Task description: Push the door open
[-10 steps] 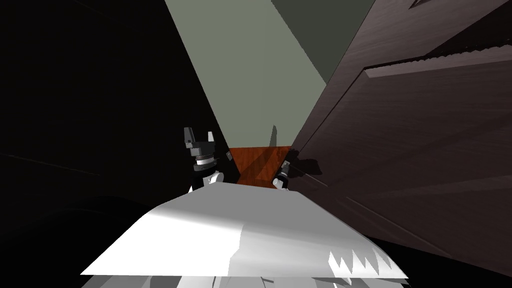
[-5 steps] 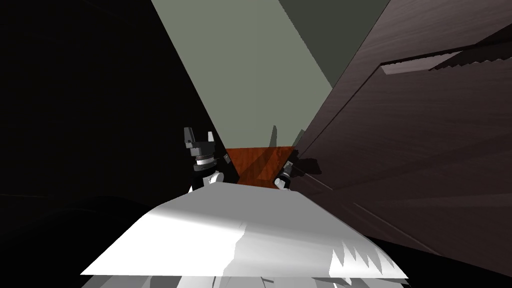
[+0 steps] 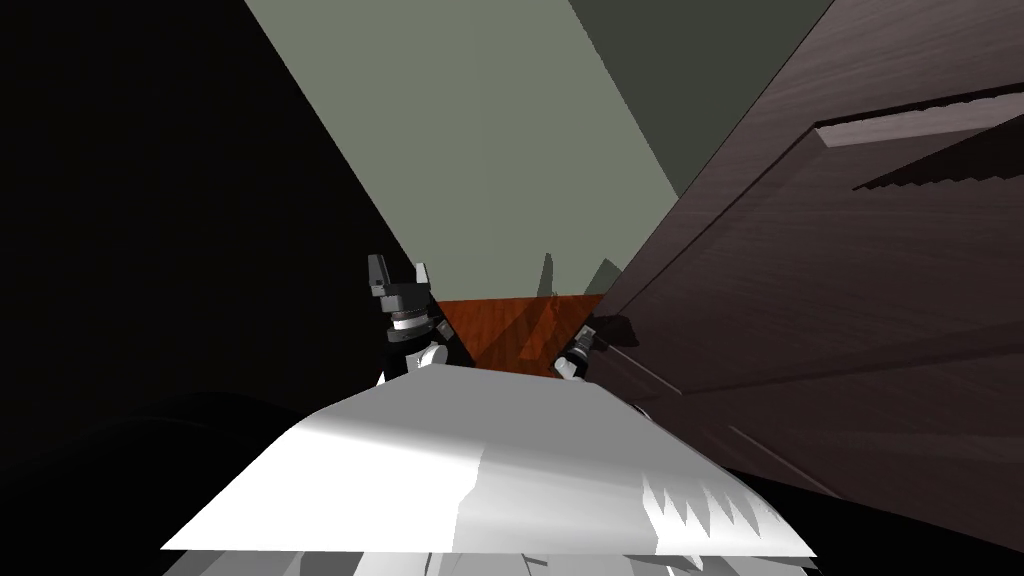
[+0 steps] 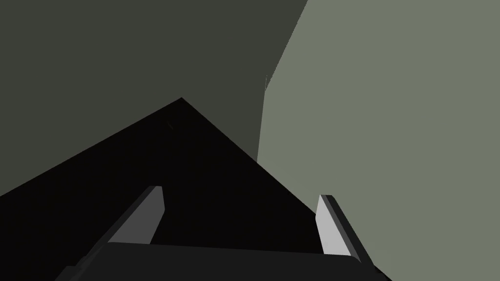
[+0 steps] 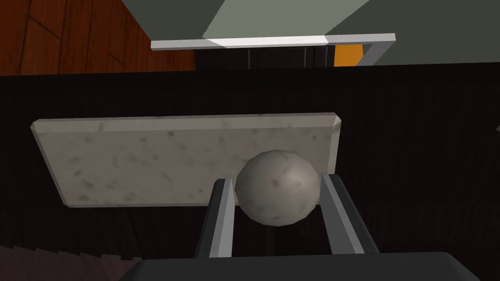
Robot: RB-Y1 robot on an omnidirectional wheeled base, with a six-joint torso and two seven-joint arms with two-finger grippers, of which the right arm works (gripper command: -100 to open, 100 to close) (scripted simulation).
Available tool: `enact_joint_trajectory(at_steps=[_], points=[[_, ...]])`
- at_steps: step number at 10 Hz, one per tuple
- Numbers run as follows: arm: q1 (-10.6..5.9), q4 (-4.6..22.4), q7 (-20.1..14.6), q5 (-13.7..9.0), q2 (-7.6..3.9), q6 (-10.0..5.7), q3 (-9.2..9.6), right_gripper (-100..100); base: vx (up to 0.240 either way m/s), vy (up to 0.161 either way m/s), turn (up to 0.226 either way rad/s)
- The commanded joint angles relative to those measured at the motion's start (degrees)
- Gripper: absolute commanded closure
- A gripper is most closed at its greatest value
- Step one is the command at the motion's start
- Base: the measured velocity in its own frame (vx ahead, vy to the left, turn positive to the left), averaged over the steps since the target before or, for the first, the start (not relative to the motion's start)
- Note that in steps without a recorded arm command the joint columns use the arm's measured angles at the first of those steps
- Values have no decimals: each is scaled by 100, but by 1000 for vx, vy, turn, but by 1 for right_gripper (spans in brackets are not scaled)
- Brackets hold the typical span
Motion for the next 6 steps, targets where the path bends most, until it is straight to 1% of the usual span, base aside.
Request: enact_joint_trajectory(at_steps=[1, 2, 3, 4, 5, 6], points=[[159, -286, 173, -46, 23, 148, -42, 100, 49, -14, -6], [159, -408, 173, -46, 23, 148, -42, 100, -5, -1, 2], [175, -440, 211, -215, -25, 138, -79, 100, 75, 8, -15], [186, -450, 235, -318, -50, 132, -102, 100, 151, 9, -38], [186, -450, 235, -318, -50, 132, -102, 100, 127, 9, -26], [186, -450, 235, -318, -50, 132, -102, 100, 58, -1, -20]])
